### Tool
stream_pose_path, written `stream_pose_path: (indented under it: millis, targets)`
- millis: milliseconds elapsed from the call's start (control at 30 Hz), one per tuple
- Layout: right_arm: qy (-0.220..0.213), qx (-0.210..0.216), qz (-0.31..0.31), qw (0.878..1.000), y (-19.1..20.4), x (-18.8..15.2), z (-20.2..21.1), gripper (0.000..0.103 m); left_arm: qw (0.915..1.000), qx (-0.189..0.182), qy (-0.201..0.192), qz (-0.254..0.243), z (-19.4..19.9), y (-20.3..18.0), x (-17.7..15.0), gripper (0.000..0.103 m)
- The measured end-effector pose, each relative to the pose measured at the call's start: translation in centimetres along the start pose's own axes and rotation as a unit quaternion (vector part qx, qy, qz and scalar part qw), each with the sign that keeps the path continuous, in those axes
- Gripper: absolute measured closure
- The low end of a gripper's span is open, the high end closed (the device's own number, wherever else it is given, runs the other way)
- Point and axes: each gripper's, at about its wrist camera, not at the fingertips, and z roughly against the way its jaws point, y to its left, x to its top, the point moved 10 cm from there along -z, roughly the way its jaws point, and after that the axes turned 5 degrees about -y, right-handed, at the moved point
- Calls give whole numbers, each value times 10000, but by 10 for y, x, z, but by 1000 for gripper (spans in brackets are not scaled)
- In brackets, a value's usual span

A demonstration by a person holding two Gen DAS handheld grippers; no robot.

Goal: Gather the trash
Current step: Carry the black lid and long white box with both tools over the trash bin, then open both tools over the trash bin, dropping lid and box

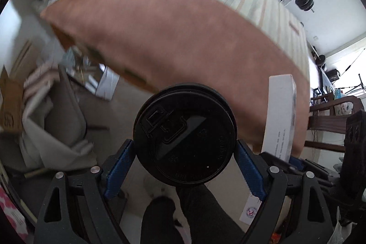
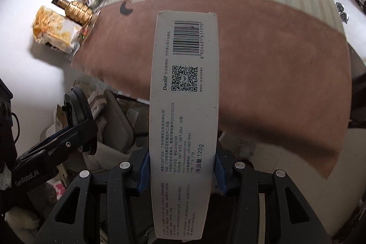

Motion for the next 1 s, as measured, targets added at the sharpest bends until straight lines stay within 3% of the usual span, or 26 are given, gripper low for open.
stream_pose_path:
  millis: [200,400,533,667,800,867,933,1000]
  targets:
    - [876,16,63,9961,2,-99,-96,55,9974,-11,584,419,-82,58,-56,16]
    - [1313,-282,130,9909,-42,-157,-239,55,9900,-274,1150,771,-224,96,-78,16]
    - [1367,-446,-14,9896,-83,-167,-328,55,9886,-295,1348,601,-313,108,-78,16]
    - [1304,-388,-152,9906,-111,-159,-404,55,9831,-602,1629,571,-388,116,-78,14]
    - [1264,-190,-233,9915,-126,-137,-456,54,9824,-591,1670,594,-434,127,-72,12]
    - [1237,-82,-331,9917,-133,-124,-475,54,9842,-417,1631,556,-444,135,-70,4]
    - [1152,-123,-380,9925,-138,-118,-485,45,9870,-215,1496,543,-443,143,-68,4]
    - [1056,-174,-458,9932,-140,-114,-489,2,9897,69,1336,518,-435,154,-69,3]
